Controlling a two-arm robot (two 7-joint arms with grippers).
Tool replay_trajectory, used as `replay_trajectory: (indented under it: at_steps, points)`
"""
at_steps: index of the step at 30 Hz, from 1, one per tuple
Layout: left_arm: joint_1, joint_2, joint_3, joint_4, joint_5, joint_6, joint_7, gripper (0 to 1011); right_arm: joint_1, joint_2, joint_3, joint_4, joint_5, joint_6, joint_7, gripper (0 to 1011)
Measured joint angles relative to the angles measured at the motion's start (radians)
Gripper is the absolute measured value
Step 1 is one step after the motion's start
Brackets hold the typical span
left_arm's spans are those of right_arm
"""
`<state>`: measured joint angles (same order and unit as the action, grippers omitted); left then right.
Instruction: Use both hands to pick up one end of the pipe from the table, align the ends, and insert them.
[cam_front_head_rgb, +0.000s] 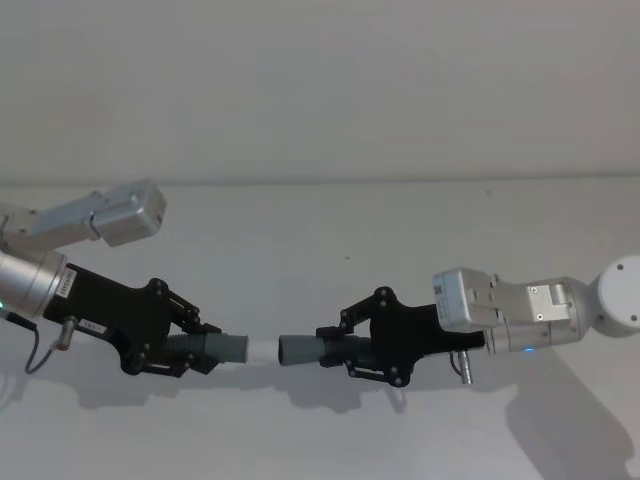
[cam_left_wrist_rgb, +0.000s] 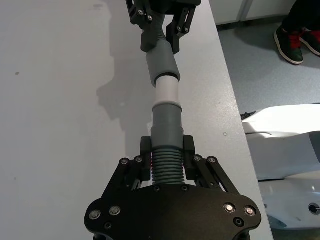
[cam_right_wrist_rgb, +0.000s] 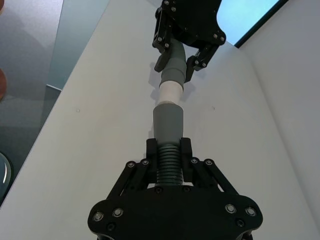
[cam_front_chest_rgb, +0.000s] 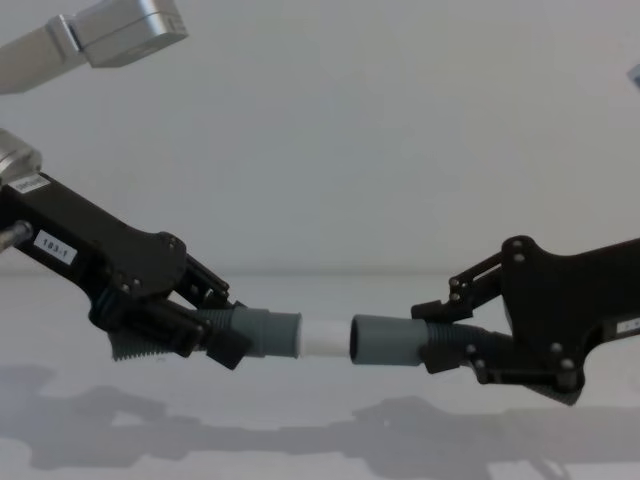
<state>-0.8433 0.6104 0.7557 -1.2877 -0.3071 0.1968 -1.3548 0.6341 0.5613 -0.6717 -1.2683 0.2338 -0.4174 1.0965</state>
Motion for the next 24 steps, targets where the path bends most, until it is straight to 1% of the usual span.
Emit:
replay_trajectory:
  at_steps: [24]
  points:
    - [0.0, 0.0, 0.0, 0.0, 0.0, 0.0, 0.0, 329, 0.01, -0.009, -0.022, 0.003, 0.022, 0.004, -0.001, 244]
